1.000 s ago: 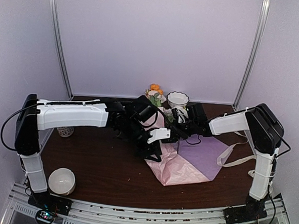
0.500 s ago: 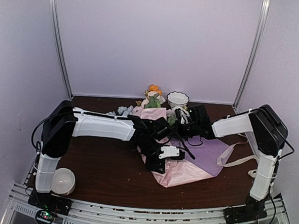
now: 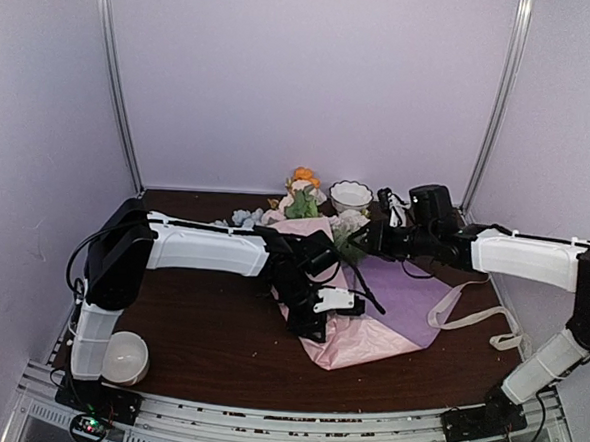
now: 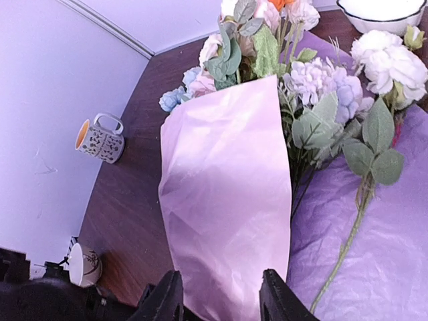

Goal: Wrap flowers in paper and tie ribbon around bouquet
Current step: Adjust the 2/3-folded wrapping paper at the center of the board.

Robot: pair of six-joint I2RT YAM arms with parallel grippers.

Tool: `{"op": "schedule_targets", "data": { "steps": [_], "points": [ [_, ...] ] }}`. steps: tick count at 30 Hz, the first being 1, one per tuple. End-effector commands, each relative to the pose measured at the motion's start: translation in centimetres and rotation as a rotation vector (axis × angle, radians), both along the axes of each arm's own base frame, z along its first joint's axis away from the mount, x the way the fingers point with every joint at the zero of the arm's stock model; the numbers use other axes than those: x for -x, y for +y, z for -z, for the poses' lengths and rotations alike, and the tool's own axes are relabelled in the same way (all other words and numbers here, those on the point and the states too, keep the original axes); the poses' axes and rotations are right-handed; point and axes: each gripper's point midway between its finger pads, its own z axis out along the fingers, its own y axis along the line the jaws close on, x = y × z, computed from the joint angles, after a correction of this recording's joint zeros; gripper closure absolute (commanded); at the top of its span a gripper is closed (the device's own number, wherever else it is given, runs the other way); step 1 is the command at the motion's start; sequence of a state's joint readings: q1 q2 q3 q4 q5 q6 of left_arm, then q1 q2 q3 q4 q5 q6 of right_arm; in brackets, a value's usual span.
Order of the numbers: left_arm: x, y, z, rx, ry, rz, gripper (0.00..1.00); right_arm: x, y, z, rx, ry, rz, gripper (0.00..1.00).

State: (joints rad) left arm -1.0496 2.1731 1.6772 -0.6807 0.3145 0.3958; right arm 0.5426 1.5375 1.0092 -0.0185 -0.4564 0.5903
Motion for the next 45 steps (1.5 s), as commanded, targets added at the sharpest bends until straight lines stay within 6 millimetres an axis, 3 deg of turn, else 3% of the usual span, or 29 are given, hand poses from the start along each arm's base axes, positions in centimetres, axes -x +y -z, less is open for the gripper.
{"op": "schedule_targets", "data": {
  "steps": [1,6,12,15,19,23,29,36,45],
  "points": [
    [0.1,-0.1,0.1,0.035,0.024,0.004,0.57,5.0,-3.0,5.0,0.080,0.156,0.005,0.60],
    [0.1,-0.1,-0.1,0.053,0.027,0.002,0.57,10.0,-3.3,6.8,0.011,0.240,-0.026,0.61],
    [0.1,-0.1,-0.2,0.070,0.023,-0.005,0.57,12.8,-1.5,7.7,-0.059,0.290,-0.090,0.69],
    [0.0,-0.1,-0.2,0.070,0.023,-0.007,0.57,13.1,-0.7,7.5,-0.079,0.289,-0.111,0.76],
    [-0.1,0.0,-0.2,0.070,0.024,-0.013,0.57,13.0,0.3,6.9,-0.055,0.265,-0.130,0.77],
    [-0.1,0.0,-0.2,0.069,0.026,-0.017,0.57,12.3,-0.9,6.3,0.046,0.227,-0.070,0.77],
    [-0.2,0.1,-0.1,0.077,0.037,-0.022,0.57,12.7,-2.8,5.2,0.107,0.191,-0.016,0.74],
    [-0.2,0.2,-0.2,0.087,0.035,-0.027,0.57,13.9,1.2,6.8,-0.071,0.277,-0.114,0.80],
    [-0.4,0.3,-0.4,0.100,0.032,-0.036,0.56,12.2,3.6,9.0,-0.082,0.274,-0.159,0.77]
  ]
}}
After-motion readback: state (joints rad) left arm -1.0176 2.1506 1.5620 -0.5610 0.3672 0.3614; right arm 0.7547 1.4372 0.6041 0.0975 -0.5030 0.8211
